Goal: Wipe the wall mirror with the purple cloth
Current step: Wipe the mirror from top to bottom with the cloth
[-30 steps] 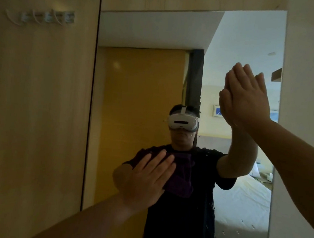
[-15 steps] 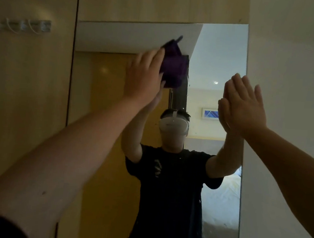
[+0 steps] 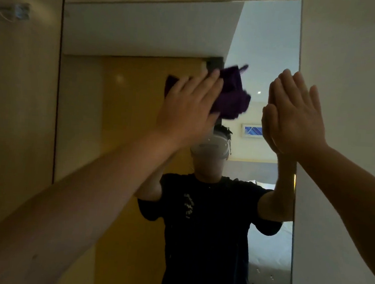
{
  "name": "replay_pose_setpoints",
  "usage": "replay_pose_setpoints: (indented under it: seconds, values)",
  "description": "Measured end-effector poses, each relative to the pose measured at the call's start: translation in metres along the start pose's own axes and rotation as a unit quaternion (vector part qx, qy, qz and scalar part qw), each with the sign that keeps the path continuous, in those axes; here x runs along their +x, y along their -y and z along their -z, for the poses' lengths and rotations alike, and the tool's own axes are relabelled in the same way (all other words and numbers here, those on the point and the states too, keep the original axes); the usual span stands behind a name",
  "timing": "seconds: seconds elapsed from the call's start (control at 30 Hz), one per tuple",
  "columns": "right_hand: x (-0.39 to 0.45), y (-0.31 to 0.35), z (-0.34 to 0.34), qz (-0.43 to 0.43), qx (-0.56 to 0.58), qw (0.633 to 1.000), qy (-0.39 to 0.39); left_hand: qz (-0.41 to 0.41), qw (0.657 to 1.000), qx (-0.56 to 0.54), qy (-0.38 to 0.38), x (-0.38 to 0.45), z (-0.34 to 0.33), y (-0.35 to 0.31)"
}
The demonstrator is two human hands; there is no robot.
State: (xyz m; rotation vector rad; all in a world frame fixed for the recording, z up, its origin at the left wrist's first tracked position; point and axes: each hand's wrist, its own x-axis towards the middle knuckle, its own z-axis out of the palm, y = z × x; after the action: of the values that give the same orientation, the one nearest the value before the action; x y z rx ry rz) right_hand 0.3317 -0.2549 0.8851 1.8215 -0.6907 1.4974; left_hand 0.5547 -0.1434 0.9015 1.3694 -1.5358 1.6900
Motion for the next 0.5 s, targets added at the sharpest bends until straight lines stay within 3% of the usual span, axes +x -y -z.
replay_pose_setpoints:
  seconds: [0.2,0.5]
  values:
    - [0.001,0.001,0.006,-0.004,-0.002,1.0,0.017,-0.07,0.996,-0.018,0.057,-0.174,-0.014,-0.081]
    - [-0.001,-0.006,0.019,-0.035,0.055,0.998,0.02,-0.068,0.996,-0.049,-0.035,-0.169,-0.017,-0.079]
